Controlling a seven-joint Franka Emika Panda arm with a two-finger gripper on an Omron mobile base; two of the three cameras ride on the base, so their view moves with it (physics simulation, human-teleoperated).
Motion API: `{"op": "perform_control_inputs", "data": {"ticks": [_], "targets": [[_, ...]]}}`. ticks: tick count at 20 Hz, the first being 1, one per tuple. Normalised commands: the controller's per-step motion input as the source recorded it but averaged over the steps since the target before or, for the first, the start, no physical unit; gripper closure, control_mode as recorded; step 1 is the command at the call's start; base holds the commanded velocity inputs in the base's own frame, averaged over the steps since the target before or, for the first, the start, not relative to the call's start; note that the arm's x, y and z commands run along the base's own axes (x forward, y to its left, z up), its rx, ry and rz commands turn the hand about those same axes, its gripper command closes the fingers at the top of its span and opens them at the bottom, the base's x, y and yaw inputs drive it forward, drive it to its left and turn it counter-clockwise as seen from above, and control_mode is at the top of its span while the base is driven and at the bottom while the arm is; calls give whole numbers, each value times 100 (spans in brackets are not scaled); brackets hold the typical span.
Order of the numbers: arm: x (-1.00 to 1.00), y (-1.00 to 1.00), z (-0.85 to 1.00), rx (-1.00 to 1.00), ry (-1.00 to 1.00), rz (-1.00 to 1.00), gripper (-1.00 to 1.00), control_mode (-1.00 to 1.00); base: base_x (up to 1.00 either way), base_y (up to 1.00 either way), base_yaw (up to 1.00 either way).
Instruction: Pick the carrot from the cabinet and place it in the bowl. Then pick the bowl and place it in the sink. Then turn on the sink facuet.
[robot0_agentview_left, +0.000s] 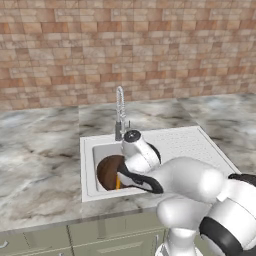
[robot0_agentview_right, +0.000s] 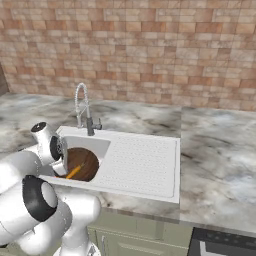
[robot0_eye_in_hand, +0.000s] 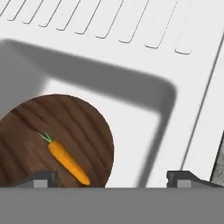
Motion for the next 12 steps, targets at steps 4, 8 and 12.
{"op": "perform_control_inputs", "data": {"ticks": [4, 8, 12], "targets": [[-57, 18, 100, 3, 0, 0, -100, -100, 0, 0, 0], [-68, 22, 100, 3, 0, 0, -100, -100, 0, 0, 0], [-59, 18, 100, 2, 0, 0, -100, -100, 0, 0, 0]]}}
